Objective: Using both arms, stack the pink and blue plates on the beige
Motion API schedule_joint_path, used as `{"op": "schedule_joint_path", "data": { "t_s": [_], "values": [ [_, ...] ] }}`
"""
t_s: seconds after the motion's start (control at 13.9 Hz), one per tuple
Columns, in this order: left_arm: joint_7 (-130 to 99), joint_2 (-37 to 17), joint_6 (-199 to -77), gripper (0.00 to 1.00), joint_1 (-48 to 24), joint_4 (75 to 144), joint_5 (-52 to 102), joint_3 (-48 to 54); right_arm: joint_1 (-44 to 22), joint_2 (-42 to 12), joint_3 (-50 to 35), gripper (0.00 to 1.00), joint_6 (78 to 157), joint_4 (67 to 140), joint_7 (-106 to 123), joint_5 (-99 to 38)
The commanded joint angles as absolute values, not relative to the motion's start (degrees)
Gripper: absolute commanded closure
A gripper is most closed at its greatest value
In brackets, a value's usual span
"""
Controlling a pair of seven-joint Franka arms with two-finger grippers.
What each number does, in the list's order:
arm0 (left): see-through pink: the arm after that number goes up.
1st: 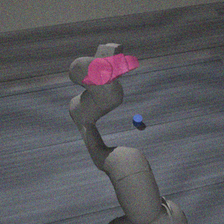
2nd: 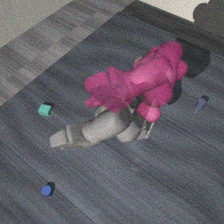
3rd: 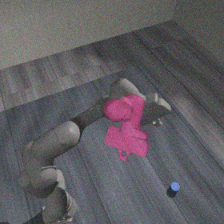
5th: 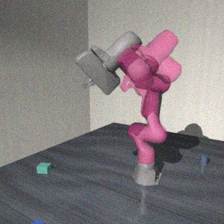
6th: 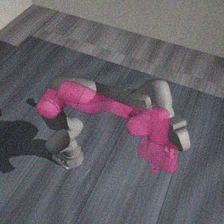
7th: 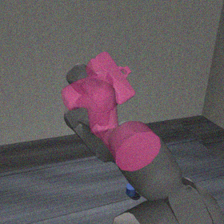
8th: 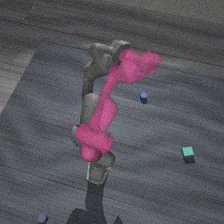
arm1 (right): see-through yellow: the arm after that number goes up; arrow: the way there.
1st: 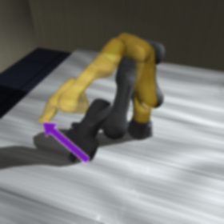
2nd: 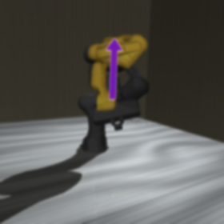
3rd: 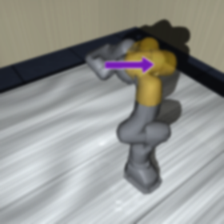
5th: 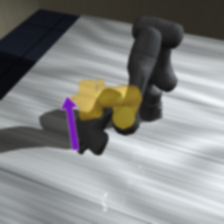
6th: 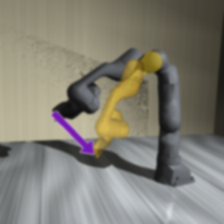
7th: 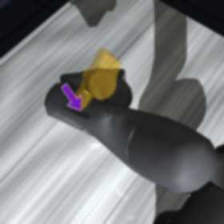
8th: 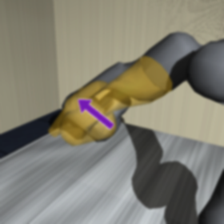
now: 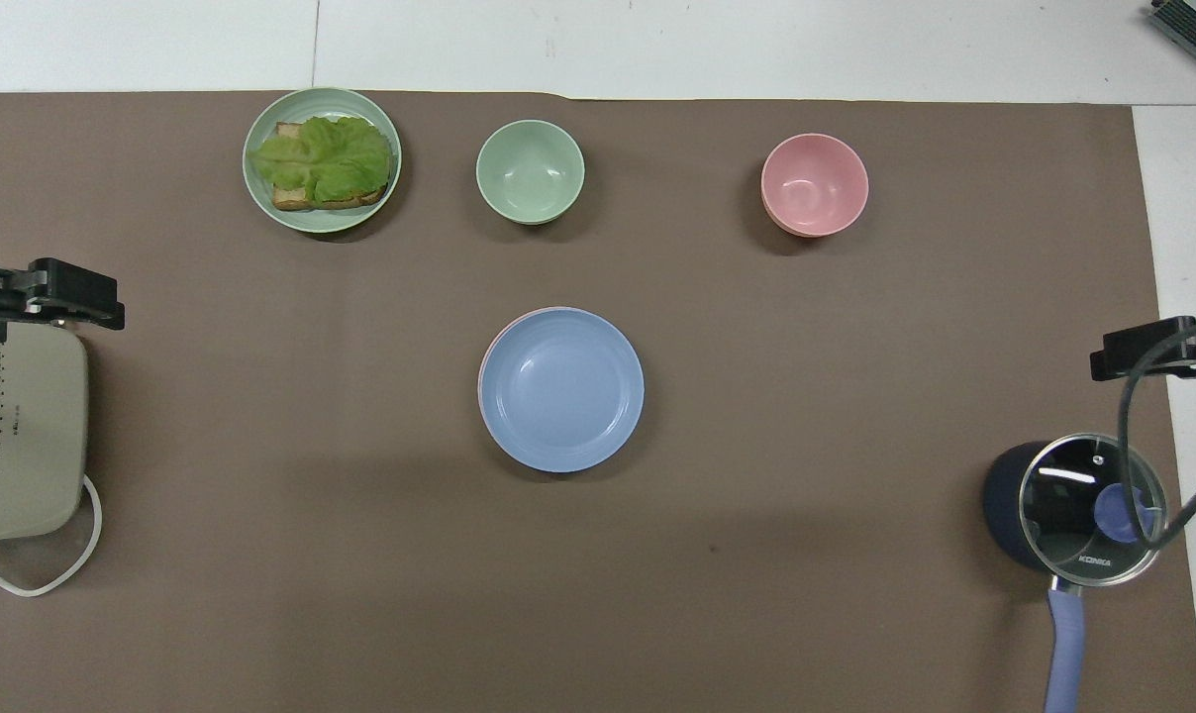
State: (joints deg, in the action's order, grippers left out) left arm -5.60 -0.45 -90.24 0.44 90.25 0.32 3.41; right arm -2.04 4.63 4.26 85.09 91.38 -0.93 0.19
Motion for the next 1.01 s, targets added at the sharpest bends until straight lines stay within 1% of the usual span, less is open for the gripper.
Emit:
{"op": "schedule_joint_path", "data": {
  "t_s": [0.0, 0.94],
  "values": [
    [-5.4, -0.3, -89.5, 0.0, 0.9, 90.2, -0.5, 3.7, -2.0, 6.8, 4.1, 0.0, 86.8, 94.1, 0.4, 1.9],
    [-5.4, -0.3, -89.5, 0.0, 1.0, 90.2, -0.5, 3.8, -2.1, 6.9, 4.0, 0.0, 86.1, 94.0, -2.0, 1.0]
  ]
}}
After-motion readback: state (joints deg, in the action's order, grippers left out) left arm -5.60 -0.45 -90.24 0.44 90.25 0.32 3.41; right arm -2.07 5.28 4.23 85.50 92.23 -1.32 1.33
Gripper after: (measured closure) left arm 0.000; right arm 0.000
